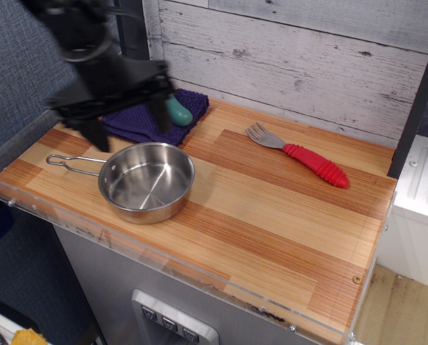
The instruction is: Move the fork to the front of the counter
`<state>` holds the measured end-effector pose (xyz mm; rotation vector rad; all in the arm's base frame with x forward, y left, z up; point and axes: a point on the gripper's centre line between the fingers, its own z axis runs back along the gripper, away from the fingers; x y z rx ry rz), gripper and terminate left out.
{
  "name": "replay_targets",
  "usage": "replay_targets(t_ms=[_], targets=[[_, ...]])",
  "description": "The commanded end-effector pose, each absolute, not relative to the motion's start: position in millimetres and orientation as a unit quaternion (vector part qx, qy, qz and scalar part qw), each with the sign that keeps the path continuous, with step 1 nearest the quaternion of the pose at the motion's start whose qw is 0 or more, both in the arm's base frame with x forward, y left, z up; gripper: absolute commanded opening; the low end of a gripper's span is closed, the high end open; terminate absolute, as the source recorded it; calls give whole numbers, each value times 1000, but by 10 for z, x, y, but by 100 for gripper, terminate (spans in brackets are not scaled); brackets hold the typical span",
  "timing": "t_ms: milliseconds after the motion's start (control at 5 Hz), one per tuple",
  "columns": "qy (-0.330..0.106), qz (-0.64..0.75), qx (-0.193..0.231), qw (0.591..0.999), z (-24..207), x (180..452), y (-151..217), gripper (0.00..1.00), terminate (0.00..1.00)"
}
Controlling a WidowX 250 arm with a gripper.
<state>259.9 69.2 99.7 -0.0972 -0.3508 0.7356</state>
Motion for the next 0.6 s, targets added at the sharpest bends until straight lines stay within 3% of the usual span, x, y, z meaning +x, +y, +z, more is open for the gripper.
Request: replay_targets(t_ms=[0,400], targets=[[-199,354,-72,911,1092,2996,76,100,0],[-181,446,-64,874,873,3438,-411,100,0]])
